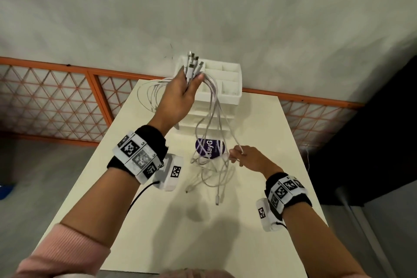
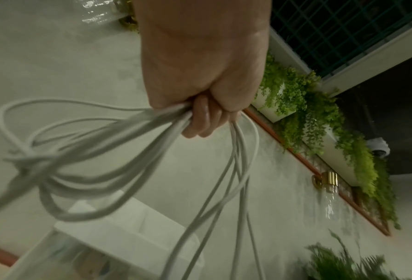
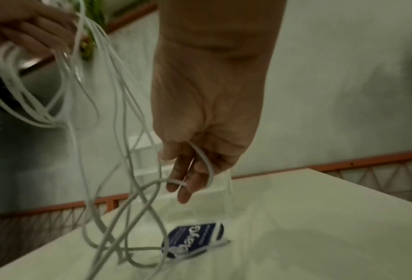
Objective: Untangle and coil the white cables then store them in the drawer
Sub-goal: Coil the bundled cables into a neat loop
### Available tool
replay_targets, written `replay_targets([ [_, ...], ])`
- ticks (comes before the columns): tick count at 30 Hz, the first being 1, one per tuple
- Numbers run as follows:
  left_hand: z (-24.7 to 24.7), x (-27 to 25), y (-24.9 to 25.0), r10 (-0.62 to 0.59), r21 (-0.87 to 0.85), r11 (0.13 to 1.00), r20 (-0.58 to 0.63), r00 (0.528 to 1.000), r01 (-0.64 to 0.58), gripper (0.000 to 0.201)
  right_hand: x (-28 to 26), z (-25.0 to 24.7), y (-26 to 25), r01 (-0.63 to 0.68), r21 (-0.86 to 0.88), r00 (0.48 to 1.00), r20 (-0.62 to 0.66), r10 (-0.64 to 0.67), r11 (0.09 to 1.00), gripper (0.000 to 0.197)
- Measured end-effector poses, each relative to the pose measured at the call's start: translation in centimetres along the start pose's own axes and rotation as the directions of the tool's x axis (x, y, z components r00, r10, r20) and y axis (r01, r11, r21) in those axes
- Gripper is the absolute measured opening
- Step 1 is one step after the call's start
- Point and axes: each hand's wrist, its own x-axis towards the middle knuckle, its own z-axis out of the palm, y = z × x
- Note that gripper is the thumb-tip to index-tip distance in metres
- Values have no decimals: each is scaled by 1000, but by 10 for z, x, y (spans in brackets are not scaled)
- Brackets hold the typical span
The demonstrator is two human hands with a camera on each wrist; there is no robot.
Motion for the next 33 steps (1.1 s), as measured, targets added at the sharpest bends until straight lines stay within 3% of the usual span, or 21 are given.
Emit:
replay_targets([
  [4, 9, -12, -3, -18, 2, 1000, 26, 1000, 18, 37, 1, -7, 12, -85, -75, 979, -191, 69, 994, 11],
  [7, 12, -15, 2, -41, -42, 998, -28, 999, 39, 37, -3, -21, 1, -232, -161, 967, -146, 209, 959, 26],
  [9, 11, -14, 5, -50, -44, 998, -50, 998, 48, 35, -3, -31, -6, -273, -206, 957, -159, 243, 940, 20],
  [11, 9, -12, 2, -48, -3, 999, -4, 999, 48, 36, -3, -38, -11, -149, 37, 958, -244, 153, 988, 14],
  [13, 10, -15, -5, -77, 47, 996, 65, 995, 74, 37, -8, -45, -21, 48, 285, 929, -364, 61, 957, 17],
  [15, 13, -21, -14, -117, 85, 991, 118, 986, 107, 37, -11, -54, -33, 195, 368, 902, -430, -20, 909, 7],
  [19, 20, -32, -25, -149, 105, 985, 140, 979, 135, 35, -6, -68, -41, 313, 348, 826, -559, -73, 884, 23],
  [22, 16, -30, -29, -154, 123, 983, 111, 982, 140, 36, -9, -72, -31, 204, 166, 788, -612, -61, 965, 11],
  [26, 7, -23, -28, -147, 150, 979, 65, 987, 136, 40, -9, -57, -1, -132, -18, 883, -457, 109, 991, 23],
  [28, 7, -20, -25, -138, 162, 979, 76, 987, 125, 40, -12, -44, 3, -228, -49, 949, -233, 211, 972, 57],
  [30, 10, -20, -23, -126, 195, 975, 117, 985, 102, 42, -17, -41, -8, -224, -38, 974, 23, 225, 974, 98],
  [31, 12, -20, -23, -122, 217, 972, 140, 983, 89, 44, -19, -41, -19, -184, -4, 978, 95, 183, 983, 109],
  [33, 18, -21, -23, -115, 247, 967, 183, 976, 68, 47, -18, -44, -45, -56, 140, 996, 71, 46, 989, 115],
])
